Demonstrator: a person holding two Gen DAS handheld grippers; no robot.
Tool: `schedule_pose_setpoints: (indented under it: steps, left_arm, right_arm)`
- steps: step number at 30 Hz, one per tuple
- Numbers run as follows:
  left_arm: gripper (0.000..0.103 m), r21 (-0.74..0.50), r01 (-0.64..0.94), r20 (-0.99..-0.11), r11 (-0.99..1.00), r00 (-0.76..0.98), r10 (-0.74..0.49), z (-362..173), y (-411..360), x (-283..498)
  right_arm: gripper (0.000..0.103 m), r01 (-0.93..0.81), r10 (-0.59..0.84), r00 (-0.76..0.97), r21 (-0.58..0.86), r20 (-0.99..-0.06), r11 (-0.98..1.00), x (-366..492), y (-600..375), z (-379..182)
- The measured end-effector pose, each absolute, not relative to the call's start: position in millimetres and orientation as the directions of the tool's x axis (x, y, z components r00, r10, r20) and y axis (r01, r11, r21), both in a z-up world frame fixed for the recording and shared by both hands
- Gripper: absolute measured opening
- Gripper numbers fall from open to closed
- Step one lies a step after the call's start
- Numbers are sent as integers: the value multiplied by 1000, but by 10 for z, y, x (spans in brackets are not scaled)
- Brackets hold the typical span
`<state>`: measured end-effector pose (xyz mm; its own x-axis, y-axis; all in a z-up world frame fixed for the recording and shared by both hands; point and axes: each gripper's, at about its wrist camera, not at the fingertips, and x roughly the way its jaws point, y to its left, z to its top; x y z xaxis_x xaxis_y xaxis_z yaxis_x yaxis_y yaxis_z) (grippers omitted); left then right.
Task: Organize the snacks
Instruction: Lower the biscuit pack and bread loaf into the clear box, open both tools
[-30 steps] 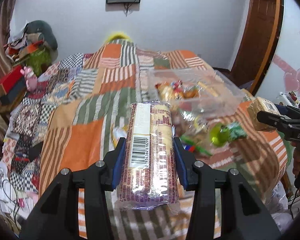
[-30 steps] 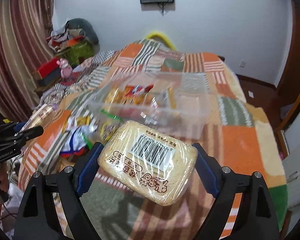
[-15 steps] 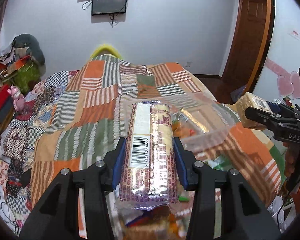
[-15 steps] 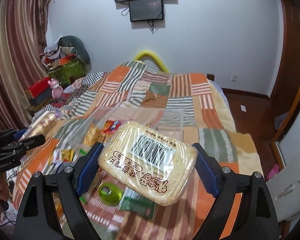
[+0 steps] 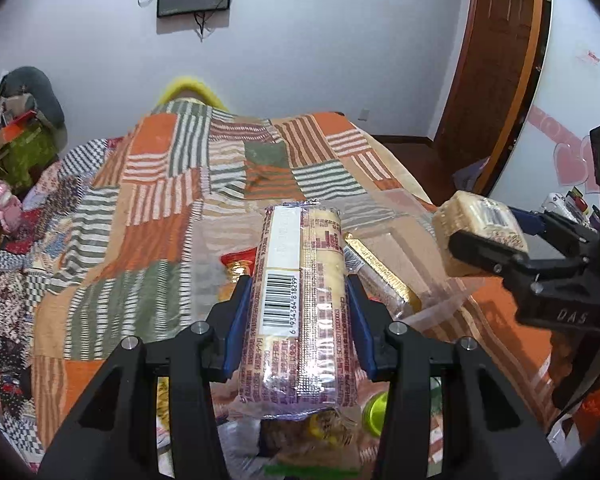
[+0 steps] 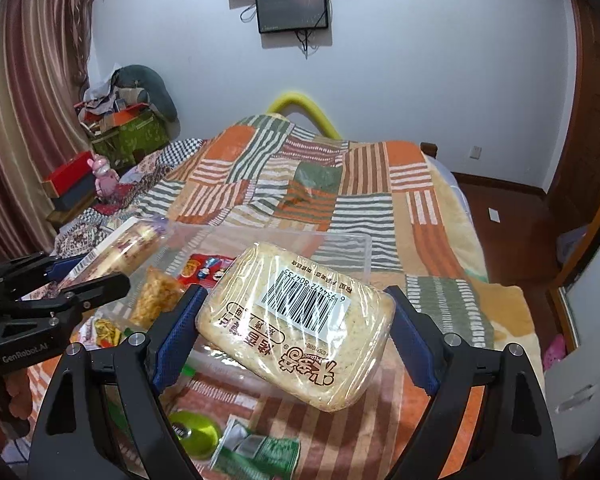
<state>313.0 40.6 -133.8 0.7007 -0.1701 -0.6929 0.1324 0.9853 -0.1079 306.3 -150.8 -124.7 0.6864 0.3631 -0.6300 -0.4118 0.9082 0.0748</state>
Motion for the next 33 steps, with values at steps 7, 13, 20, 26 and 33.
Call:
schedule_pose_setpoints:
  steps: [7, 13, 20, 26, 33]
  left_arm:
    - [45, -137, 139, -726, 981, 660, -195, -1541, 329, 3416]
    - [45, -147, 149, -752, 978, 625, -208, -1684, 290, 3559]
    - [46, -116, 146, -758, 983, 626, -182, -1692, 241, 3547]
    - [46, -128, 152, -740, 980, 644, -196, -1520, 289, 3404]
    - [53, -93, 130, -712, 987, 684, -157, -1283, 476, 3087]
  right_arm:
    - [86, -421, 377, 641, 104, -669, 901, 3235, -1483, -1442]
    - [86, -442, 381, 615, 98, -691, 892, 3304, -1427, -1544]
    - [87, -457, 387, 592, 101, -707, 884, 3354, -1407, -1574]
    - [87, -469, 400, 613, 94, -681, 878, 3259, -1447, -1431]
    - [87, -462, 391, 635, 78, -666, 883, 3108, -1554, -1334]
